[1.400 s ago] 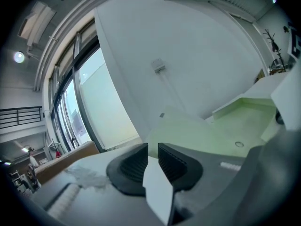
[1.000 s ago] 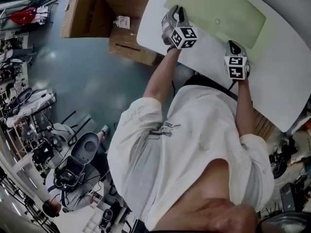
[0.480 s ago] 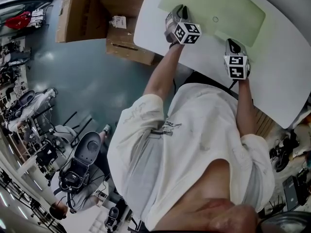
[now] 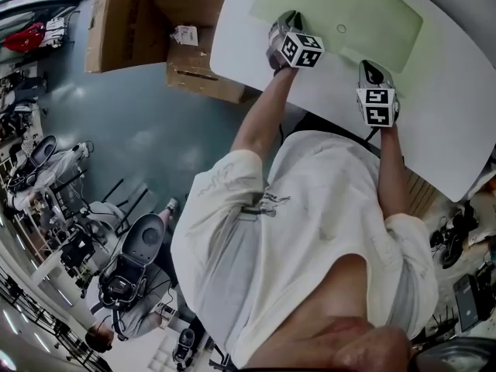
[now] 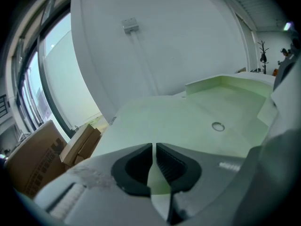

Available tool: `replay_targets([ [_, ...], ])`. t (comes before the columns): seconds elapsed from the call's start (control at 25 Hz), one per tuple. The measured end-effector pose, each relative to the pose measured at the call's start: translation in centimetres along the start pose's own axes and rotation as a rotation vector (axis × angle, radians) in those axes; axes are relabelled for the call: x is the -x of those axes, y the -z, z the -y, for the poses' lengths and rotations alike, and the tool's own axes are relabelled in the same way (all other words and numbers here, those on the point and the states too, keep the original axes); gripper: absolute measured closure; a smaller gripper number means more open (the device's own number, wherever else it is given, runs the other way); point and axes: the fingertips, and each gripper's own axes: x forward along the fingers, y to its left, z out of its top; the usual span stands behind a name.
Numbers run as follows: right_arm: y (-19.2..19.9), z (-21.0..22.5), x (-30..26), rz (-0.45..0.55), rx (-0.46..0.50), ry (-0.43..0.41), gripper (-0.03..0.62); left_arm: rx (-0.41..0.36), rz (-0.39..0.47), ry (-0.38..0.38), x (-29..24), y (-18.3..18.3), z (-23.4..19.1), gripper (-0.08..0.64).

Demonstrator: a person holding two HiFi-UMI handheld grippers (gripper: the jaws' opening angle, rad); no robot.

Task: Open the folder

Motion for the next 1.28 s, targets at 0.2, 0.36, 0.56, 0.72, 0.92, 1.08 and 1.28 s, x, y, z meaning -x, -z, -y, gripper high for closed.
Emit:
replay_targets([
  [0.2, 0.1, 0.0, 0.0, 0.002, -0.008, -0.005, 0.589, -0.014, -0.059, 0.077, -0.8, 0.9, 2.2, 0.538],
  [0.36, 0.1, 0.1, 0.1, 0.004, -0.012, -0.008, 0.589, 0.012, -0.075, 0.100, -1.0, 1.2, 3.0, 0.540],
  [0.56, 0.2, 0.0, 0.1, 0.001, -0.011, -0.007, 0.589, 0.081, -0.145, 0.190, -1.5, 2.1, 4.1, 0.560],
  [0.72, 0.1, 0.2, 0.2, 0.003, -0.013, -0.008, 0.589, 0.141, -0.135, 0.202, -1.4, 2.0, 4.1, 0.560],
  [0.92, 0.1, 0.1, 0.1, 0.001, -0.018, -0.009, 0.589, 0.199, -0.143, 0.217, -1.4, 2.1, 4.0, 0.561],
  [1.08, 0.1, 0.2, 0.1, 0.000, -0.018, -0.007, 0.589, 0.209, -0.150, 0.234, -1.4, 2.0, 4.1, 0.561],
  [1.28, 0.1, 0.0, 0.1, -0.006, -0.014, -0.006, 0.589, 0.203, -0.146, 0.229, -1.4, 2.0, 4.0, 0.561],
])
